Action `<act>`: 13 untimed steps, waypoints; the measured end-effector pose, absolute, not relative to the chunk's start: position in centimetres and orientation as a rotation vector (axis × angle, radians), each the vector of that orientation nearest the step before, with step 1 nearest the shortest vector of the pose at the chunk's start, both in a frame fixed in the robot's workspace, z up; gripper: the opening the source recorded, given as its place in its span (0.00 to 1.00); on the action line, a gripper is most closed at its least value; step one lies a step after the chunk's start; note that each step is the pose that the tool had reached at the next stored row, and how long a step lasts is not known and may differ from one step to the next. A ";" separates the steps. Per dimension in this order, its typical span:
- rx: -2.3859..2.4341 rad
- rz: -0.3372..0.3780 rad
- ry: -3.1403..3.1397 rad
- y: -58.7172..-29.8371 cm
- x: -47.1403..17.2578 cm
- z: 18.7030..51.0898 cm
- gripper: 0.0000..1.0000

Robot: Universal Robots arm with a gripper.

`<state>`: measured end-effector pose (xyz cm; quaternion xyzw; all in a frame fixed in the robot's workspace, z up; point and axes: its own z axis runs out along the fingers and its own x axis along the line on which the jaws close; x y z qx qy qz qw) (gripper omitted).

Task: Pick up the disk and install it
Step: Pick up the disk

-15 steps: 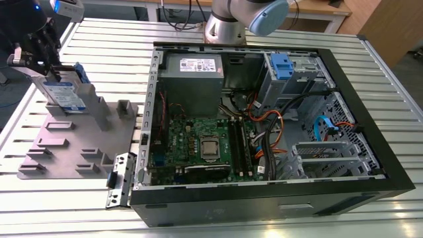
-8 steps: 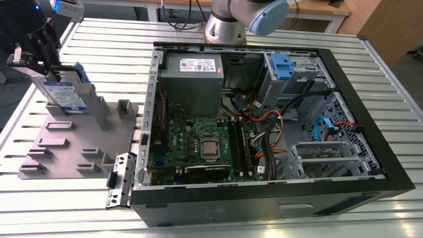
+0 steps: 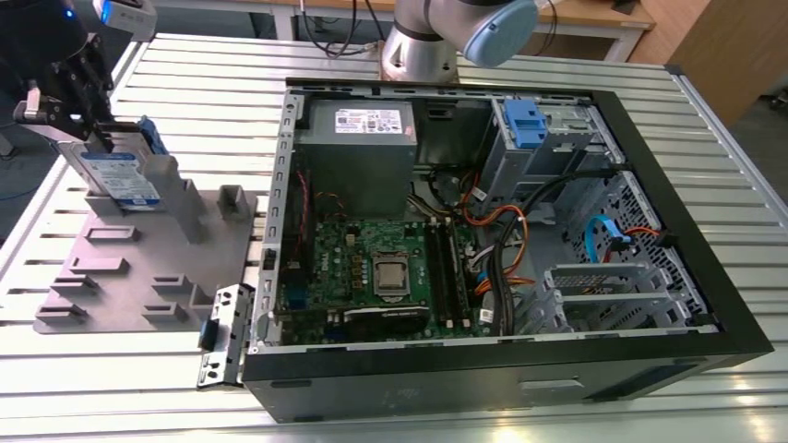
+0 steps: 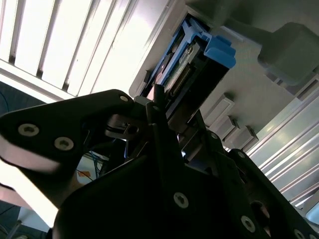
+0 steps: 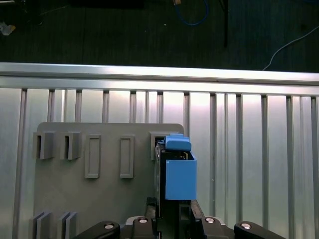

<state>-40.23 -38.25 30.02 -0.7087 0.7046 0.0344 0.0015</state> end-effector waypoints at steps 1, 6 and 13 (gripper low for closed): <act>-2.225 0.108 2.211 -38.2 -40.2 30.0 0.35; -2.227 0.108 2.209 -38.2 -40.2 30.0 0.35; -2.227 0.108 2.209 -38.2 -40.2 30.4 0.35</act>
